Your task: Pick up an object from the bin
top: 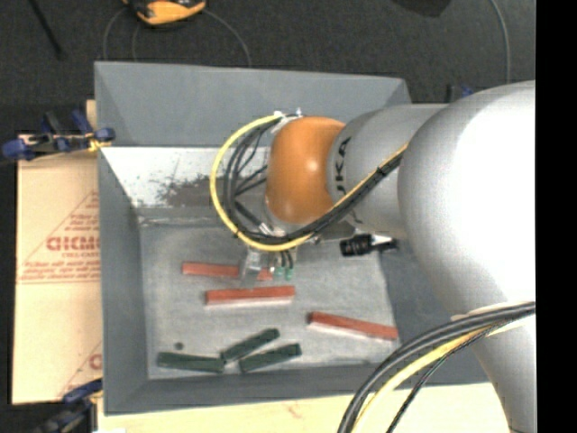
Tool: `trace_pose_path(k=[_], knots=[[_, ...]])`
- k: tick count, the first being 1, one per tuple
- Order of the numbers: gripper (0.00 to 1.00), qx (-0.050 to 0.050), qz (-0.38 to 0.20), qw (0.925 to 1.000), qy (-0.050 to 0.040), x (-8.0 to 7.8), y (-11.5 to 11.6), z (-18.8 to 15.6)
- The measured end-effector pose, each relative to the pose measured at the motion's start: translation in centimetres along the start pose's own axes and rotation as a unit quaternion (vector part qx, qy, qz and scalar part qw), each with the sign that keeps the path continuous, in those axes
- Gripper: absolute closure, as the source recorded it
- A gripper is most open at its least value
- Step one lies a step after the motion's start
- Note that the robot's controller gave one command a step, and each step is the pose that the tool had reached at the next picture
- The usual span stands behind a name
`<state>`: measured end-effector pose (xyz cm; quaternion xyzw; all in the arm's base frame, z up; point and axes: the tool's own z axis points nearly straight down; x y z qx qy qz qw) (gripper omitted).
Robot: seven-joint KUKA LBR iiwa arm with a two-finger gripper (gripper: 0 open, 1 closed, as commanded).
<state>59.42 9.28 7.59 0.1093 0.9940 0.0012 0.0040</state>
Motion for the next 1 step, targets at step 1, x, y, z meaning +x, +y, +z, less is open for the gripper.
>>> trace_pose_path(k=[1], knots=[[1.0,0.001,0.0,1.0,0.0037,0.13,-0.05,-0.91]])
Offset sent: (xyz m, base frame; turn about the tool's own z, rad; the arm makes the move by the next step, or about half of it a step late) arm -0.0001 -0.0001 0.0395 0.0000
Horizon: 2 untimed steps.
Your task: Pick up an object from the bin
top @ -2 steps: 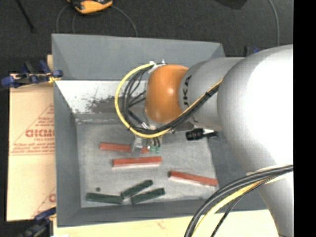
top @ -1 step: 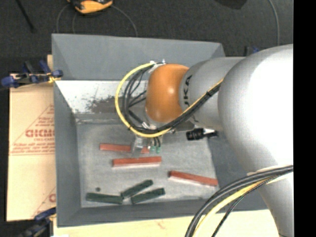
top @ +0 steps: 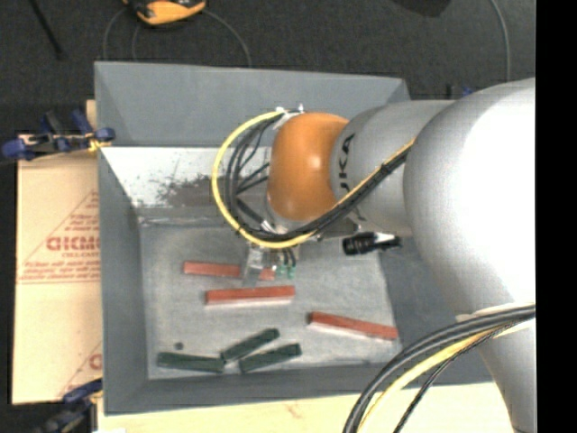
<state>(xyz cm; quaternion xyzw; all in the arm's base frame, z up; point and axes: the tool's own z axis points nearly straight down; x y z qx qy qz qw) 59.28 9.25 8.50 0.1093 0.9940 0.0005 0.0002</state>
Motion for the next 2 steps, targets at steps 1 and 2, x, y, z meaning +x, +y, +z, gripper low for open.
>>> trace_pose_path(k=[1,2], knots=[[1.0,0.0,0.0,1.0,-0.001,-0.1,0.02,-1.15],[1.0,-0.001,0.0,1.0,-0.0019,-0.15,0.03,-1.95]])
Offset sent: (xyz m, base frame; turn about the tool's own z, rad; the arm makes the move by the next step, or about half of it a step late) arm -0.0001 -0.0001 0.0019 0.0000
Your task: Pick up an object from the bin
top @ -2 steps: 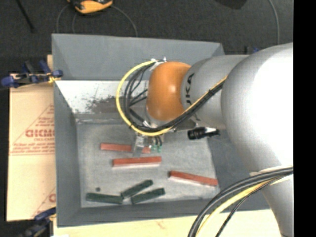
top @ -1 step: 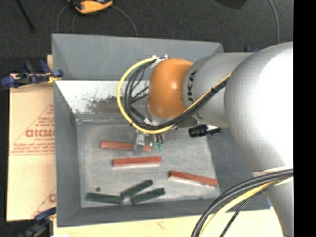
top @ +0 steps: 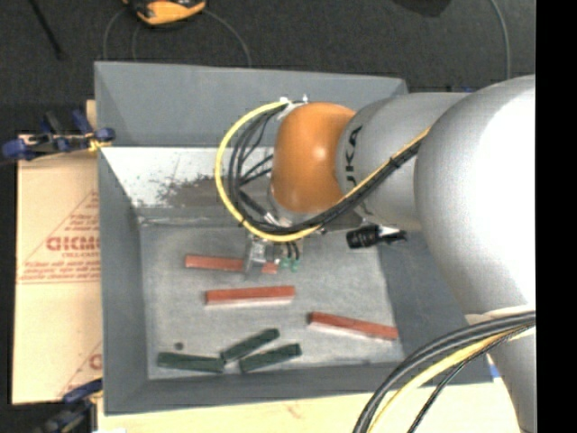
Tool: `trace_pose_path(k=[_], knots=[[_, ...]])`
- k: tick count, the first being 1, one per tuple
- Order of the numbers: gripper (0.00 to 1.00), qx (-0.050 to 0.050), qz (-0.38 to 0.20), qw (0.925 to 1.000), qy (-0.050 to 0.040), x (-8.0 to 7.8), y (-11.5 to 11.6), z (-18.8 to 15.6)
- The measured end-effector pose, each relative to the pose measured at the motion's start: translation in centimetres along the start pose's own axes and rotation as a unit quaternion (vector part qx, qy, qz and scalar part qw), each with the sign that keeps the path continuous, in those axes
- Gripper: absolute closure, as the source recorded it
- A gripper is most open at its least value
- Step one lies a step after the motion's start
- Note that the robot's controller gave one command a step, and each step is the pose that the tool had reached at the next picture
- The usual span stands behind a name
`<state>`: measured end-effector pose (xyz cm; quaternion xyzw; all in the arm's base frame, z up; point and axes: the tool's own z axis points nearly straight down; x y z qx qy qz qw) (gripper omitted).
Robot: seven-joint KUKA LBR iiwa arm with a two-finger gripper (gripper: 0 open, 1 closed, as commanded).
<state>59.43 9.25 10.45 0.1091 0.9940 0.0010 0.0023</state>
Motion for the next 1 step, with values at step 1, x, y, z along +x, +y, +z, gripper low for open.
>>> trace_pose_path(k=[1], knots=[[1.0,0.001,0.0,1.0,0.0021,0.08,-0.04,-0.77]])
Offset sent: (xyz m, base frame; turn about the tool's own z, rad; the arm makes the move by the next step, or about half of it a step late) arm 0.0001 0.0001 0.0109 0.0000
